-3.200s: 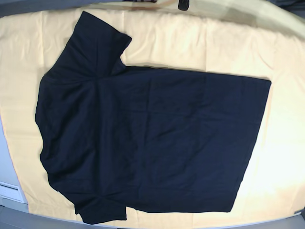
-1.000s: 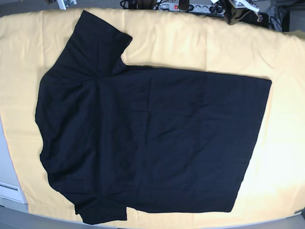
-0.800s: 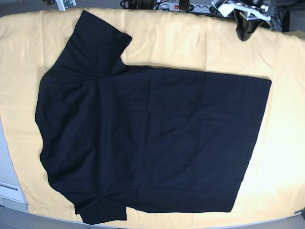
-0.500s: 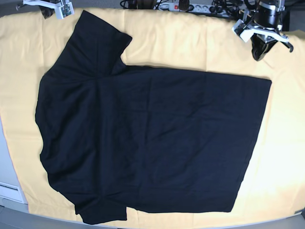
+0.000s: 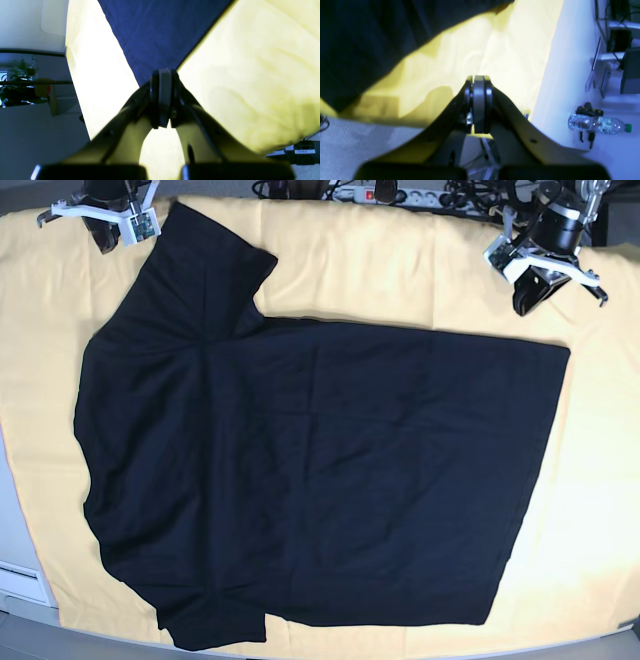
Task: Fold the T-shirt properly
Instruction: 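Move right gripper to the shirt shoulder, left gripper to the hem corner, then close left gripper on the black shirt's hem corner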
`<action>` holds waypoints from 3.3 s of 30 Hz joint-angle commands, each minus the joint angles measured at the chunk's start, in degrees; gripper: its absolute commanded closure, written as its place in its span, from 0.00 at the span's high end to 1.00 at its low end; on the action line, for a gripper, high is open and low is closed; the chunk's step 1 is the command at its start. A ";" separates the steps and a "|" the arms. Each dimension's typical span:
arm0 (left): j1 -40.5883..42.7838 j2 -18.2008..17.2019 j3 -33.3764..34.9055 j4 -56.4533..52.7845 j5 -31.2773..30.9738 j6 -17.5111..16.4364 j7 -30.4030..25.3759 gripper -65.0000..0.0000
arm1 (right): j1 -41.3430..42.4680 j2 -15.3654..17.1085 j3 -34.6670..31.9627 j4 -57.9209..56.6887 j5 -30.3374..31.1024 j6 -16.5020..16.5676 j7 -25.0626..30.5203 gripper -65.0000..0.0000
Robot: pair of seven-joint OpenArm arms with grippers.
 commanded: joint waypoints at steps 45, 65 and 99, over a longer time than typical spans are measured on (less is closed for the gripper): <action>-20.35 -18.12 -0.48 -20.28 -3.21 -32.28 -16.48 0.44 | 3.13 0.22 0.17 0.81 17.20 19.56 5.03 0.00; -24.15 -20.17 -0.42 -30.62 -0.79 -32.39 -32.15 0.44 | 3.15 0.22 0.17 0.81 17.20 19.54 5.03 0.00; -45.99 -17.05 24.00 -40.46 2.38 -34.16 -32.70 0.44 | 3.15 0.22 0.17 0.81 17.38 19.52 5.03 0.00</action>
